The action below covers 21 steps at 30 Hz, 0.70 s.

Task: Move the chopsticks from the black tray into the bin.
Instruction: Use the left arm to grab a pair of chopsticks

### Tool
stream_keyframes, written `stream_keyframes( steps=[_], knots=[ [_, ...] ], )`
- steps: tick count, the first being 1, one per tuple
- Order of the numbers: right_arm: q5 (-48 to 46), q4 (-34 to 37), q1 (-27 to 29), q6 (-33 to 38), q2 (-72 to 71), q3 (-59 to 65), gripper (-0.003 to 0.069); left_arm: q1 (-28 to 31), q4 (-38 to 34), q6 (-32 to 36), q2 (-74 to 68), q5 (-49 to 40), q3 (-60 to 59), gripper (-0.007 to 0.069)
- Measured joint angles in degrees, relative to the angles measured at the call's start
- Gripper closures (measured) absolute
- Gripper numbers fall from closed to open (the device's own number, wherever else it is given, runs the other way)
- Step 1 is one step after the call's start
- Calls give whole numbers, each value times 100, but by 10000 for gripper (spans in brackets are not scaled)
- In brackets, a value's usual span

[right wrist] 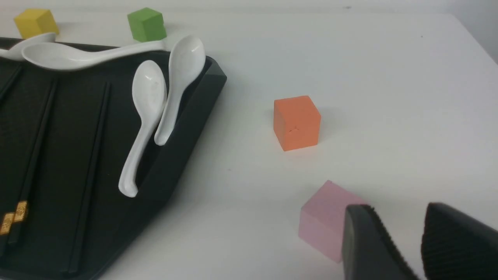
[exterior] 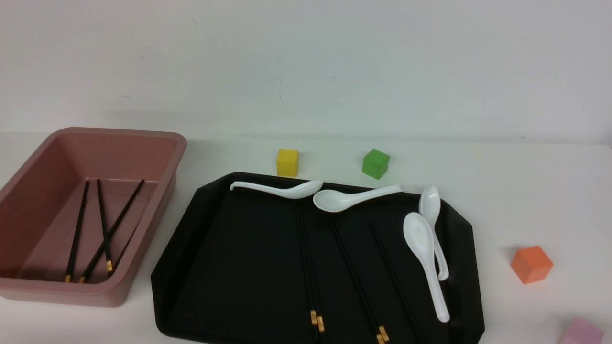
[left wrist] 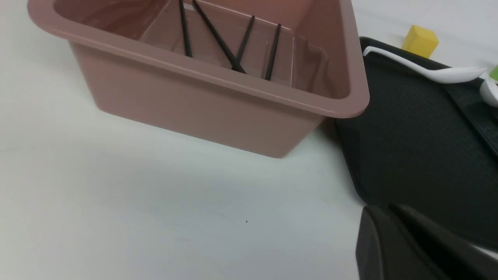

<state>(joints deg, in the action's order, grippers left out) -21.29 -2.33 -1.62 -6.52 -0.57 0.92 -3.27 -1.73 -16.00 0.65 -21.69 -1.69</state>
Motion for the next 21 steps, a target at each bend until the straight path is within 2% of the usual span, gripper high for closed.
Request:
stream_keyframes(
  steps=[9,13,16,21],
  knots=[
    [0,0,0,0,0,0,419,0,0,0,0,0,0,603],
    [0,0,0,0,0,0,419,0,-355,-4,0,5,0,598],
    [0,0,0,0,0,0,419,0,-1160,-62,0,5,0,595],
    [0,0,0,0,0,0,419,0,-3275,-654,0,32,0,592]
  ],
)
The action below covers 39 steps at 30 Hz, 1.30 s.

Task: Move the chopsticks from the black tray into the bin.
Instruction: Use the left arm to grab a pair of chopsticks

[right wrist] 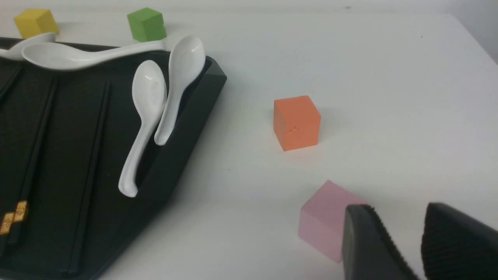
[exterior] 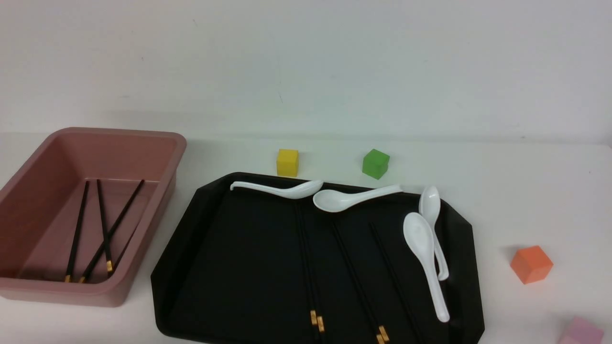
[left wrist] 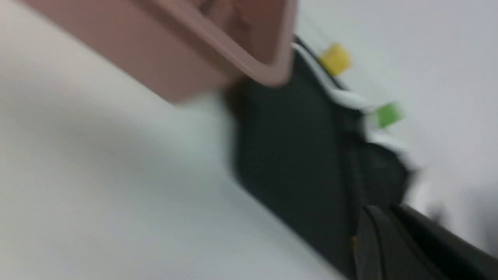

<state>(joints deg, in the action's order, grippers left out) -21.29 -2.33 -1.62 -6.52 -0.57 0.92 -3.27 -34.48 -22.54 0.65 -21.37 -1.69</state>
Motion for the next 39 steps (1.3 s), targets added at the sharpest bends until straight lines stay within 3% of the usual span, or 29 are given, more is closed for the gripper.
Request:
stream_keyframes(
  steps=[2,6,10,14,19,20,21,26,29,32,39],
  knots=[
    [0,0,0,0,0,0,419,0,-1006,-200,0,90,0,589],
    [0,0,0,0,0,0,419,0,-2012,-251,0,484,0,587],
    [0,0,0,0,0,0,419,0,-2714,-251,0,1011,16,586],
    [0,0,0,0,0,0,419,0,-2771,-12,-39,1010,532,612],
    [0,0,0,0,0,0,419,0,-1986,585,-1141,-12,1933,637],
    [0,0,0,0,0,0,419,0,-1276,716,-1976,-940,2709,637],
    [0,0,0,0,0,0,419,0,-1189,716,-2079,-1057,2709,637],
    [0,0,0,0,0,0,419,0,1094,786,-4930,-3850,4540,637],
    [0,0,0,0,0,0,419,-15,1642,731,-6215,-4257,5210,637],
    [0,0,0,0,0,0,419,-302,1604,613,-6827,-4208,5469,637],
    [0,0,0,0,0,0,419,-1974,1764,-469,-8928,-3852,6374,637]
  ],
)
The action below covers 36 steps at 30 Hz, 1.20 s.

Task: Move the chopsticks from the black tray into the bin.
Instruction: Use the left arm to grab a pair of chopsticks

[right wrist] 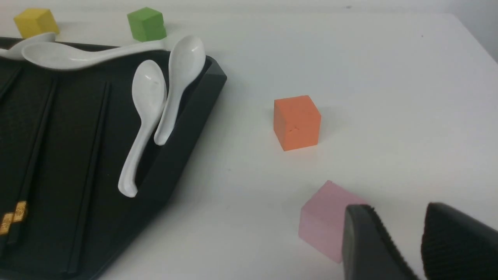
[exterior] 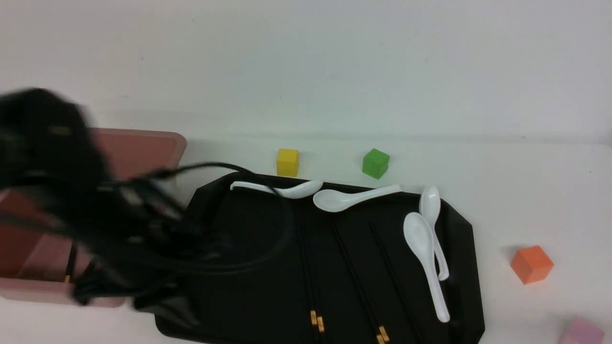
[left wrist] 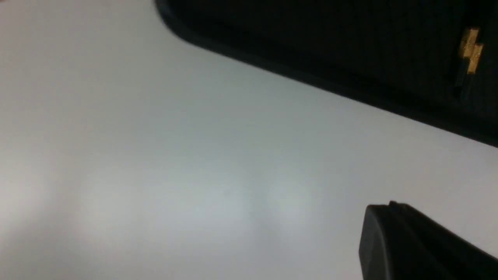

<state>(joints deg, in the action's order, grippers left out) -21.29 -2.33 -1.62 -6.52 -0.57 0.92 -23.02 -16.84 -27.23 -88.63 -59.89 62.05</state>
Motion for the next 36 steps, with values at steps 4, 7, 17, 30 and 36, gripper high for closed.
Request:
stream_keyframes(
  steps=[4,7,17,30,36],
  knots=[
    [0,0,0,0,0,0,419,-778,302,-466,-952,177,744,637],
    [0,0,0,0,0,0,419,-1228,550,-962,-1467,244,1341,637],
    [0,0,0,0,0,0,419,-1797,1427,-2522,-2269,740,2159,520],
    [0,0,0,0,0,0,419,-1798,1853,-3062,-2795,1039,2183,316],
    [0,0,0,0,0,0,419,-1798,1815,-3062,-2956,1052,2187,377]
  ],
)
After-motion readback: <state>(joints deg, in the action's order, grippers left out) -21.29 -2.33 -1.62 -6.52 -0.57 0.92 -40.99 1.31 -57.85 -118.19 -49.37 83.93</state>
